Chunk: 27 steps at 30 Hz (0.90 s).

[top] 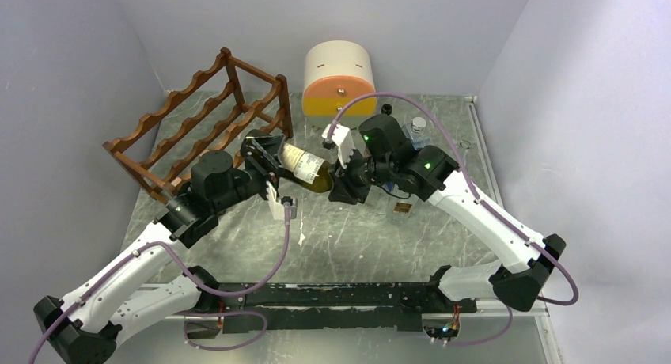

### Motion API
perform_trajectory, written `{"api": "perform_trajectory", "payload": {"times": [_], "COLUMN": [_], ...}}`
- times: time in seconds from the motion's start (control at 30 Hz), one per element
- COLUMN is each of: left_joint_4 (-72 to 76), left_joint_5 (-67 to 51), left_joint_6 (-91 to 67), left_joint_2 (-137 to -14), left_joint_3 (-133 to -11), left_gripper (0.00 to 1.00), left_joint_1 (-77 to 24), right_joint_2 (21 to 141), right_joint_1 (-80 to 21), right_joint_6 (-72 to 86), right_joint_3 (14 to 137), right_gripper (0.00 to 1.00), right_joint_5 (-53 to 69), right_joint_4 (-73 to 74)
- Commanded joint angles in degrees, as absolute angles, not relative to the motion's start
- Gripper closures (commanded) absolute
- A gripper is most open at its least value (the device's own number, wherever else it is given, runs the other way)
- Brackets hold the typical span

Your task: Put the wine bottle on the wine rack

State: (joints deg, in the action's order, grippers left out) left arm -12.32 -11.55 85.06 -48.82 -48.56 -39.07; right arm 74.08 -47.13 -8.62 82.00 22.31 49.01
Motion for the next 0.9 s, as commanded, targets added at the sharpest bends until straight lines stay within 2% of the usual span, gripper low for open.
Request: {"api": "perform_trajectory", "payload": {"times": [0.0,0.07,0.2,0.37,0.43,0.47,0.5,0.53,0.57,0.6,0.8,0.83,0.87], "left_joint_4": [-3.45,-3.43,-2.99,-8.15,-7.62,-7.40,-7.65,-8.42,-9.30,-10.12,-11.65,-11.75,-11.73], "left_joint_5": [-12.98,-12.90,-13.25,-11.71,-10.82,-10.51,-10.28,-10.17,-10.12,-10.12,-10.72,-10.76,-10.75], "left_joint_6": [84.92,84.75,83.10,75.56,74.36,73.63,72.66,71.69,70.66,69.33,65.97,66.75,66.82], "left_joint_2": [-47.90,-47.81,-47.66,-49.99,-50.03,-50.01,-50.13,-50.32,-50.62,-50.84,-50.17,-49.85,-49.43], "left_joint_3": [-50.79,-50.69,-50.99,-56.99,-57.11,-57.16,-57.44,-58.01,-58.66,-59.23,-59.06,-58.46,-57.98], "left_gripper": [0.93,0.93,0.93,0.93,0.93,0.93,0.93,0.92,0.90,0.86,0.35,0.02,0.05], "left_joint_1": [-39.23,-39.24,-39.27,-39.22,-39.23,-39.28,-39.26,-39.29,-39.29,-39.29,-39.24,-39.28,-39.29], "right_joint_2": [73.84,73.92,74.25,74.92,75.06,75.06,75.11,74.94,74.78,74.30,66.94,65.95,65.02], "right_joint_1": [-48.90,-49.28,-49.75,-50.06,-50.17,-50.16,-50.18,-50.28,-50.27,-50.27,-50.34,-50.33,-50.24], "right_joint_6": [-9.58,-9.47,-8.39,-7.01,-6.59,-6.37,-6.08,-5.82,-5.29,-4.41,-1.67,-1.50,-1.23], "right_joint_3": [81.93,82.00,81.58,80.40,80.17,80.16,80.16,80.20,80.36,80.42,77.46,77.38,77.35], "right_gripper": [0.73,0.70,0.55,0.52,0.55,0.61,0.68,0.81,0.88,1.00,1.00,1.00,1.00], "right_joint_5": [23.88,24.49,22.62,20.92,19.98,19.50,18.96,18.14,16.03,12.99,5.41,4.95,4.23], "right_joint_4": [48.60,48.69,47.95,46.87,46.40,46.17,45.86,45.47,44.85,43.70,32.17,30.47,29.56]}}
